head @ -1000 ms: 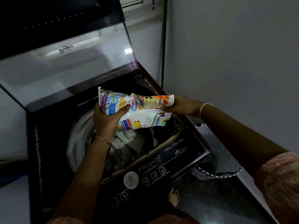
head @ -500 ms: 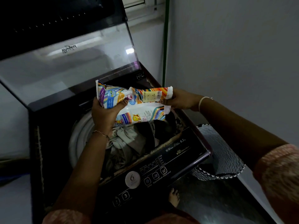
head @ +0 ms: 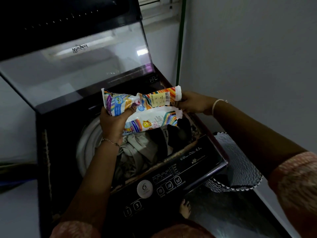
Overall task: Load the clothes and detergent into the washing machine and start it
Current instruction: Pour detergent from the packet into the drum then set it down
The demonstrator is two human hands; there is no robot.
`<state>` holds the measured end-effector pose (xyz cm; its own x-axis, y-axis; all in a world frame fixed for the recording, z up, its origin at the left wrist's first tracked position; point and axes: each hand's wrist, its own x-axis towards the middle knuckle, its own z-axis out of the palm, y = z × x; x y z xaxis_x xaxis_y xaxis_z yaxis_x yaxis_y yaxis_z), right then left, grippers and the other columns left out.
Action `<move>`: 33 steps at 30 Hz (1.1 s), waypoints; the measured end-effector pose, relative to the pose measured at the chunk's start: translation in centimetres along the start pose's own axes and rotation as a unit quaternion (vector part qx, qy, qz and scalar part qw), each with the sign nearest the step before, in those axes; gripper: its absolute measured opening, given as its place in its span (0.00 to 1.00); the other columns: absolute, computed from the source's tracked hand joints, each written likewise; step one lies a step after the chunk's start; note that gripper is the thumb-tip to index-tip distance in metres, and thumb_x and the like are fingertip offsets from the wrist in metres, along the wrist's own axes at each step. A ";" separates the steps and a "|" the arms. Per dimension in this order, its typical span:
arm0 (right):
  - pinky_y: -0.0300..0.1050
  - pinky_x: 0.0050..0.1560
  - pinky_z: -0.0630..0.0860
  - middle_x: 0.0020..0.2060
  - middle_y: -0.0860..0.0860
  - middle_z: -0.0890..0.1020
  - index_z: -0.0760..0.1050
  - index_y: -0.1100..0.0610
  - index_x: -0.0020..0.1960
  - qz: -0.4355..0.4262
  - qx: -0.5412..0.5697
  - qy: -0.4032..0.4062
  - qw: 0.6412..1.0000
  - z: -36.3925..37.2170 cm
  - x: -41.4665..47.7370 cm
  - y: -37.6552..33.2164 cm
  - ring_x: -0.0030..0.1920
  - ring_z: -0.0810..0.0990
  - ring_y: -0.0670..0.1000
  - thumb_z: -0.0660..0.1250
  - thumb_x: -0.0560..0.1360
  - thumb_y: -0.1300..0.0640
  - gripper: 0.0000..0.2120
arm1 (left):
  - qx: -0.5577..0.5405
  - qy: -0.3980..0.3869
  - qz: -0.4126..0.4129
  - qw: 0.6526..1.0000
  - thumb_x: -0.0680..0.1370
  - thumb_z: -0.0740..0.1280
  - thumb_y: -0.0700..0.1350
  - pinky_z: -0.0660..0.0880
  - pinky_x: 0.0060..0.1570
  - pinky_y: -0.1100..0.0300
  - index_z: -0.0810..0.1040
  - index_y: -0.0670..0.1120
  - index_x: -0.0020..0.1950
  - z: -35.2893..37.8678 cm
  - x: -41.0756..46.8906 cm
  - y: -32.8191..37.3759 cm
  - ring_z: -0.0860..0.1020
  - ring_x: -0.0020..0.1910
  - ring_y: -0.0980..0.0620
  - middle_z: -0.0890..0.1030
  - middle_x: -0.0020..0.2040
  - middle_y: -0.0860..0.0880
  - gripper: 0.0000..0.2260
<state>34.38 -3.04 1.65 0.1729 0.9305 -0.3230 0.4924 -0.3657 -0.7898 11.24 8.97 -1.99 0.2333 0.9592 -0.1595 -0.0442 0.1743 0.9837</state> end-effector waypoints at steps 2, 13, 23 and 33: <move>0.50 0.58 0.76 0.61 0.57 0.79 0.72 0.61 0.66 0.003 -0.008 -0.004 1.000 0.0 -0.1 -0.2 0.57 0.78 0.54 0.60 0.80 0.59 0.16 | -0.011 -0.004 -0.011 1.000 0.64 0.80 0.37 0.81 0.36 0.55 0.79 0.50 0.49 -0.1 0.0 -0.2 0.85 0.40 0.50 0.85 0.44 0.51 0.19; 0.40 0.44 0.77 0.50 0.56 0.82 0.76 0.63 0.58 0.009 -0.044 0.013 0.999 -0.3 -0.3 -2.5 0.44 0.81 0.52 0.59 0.81 0.53 0.15 | -0.071 -0.025 -0.100 0.992 0.68 0.76 0.37 0.80 0.31 0.56 0.81 0.46 0.50 -0.5 0.0 -1.9 0.85 0.35 0.51 0.86 0.40 0.50 0.13; 0.44 0.47 0.75 0.50 0.57 0.82 0.78 0.66 0.56 -0.045 -0.109 0.088 0.989 0.3 0.3 -4.8 0.47 0.81 0.56 0.60 0.81 0.52 0.18 | -0.122 -0.112 -0.184 0.969 0.76 0.69 0.40 0.82 0.41 0.46 0.81 0.46 0.51 -1.0 -0.4 -3.0 0.85 0.38 0.47 0.86 0.42 0.47 0.05; 0.35 0.38 0.67 0.47 0.52 0.79 0.77 0.61 0.59 -0.109 -0.164 0.144 0.970 2.1 0.6 -8.5 0.42 0.75 0.48 0.59 0.81 0.53 0.15 | -0.221 -0.173 -0.238 0.930 0.74 0.69 0.49 0.72 0.63 0.41 0.83 0.46 0.56 -2.3 -0.9 -3.7 0.77 0.62 0.38 0.80 0.61 0.40 0.13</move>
<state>28.53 0.54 7.08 0.2426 0.9697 0.0300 0.7810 -0.1769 -0.5989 8.98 7.93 -5.65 0.6240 0.6341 -0.4567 -0.2330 0.7088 0.6658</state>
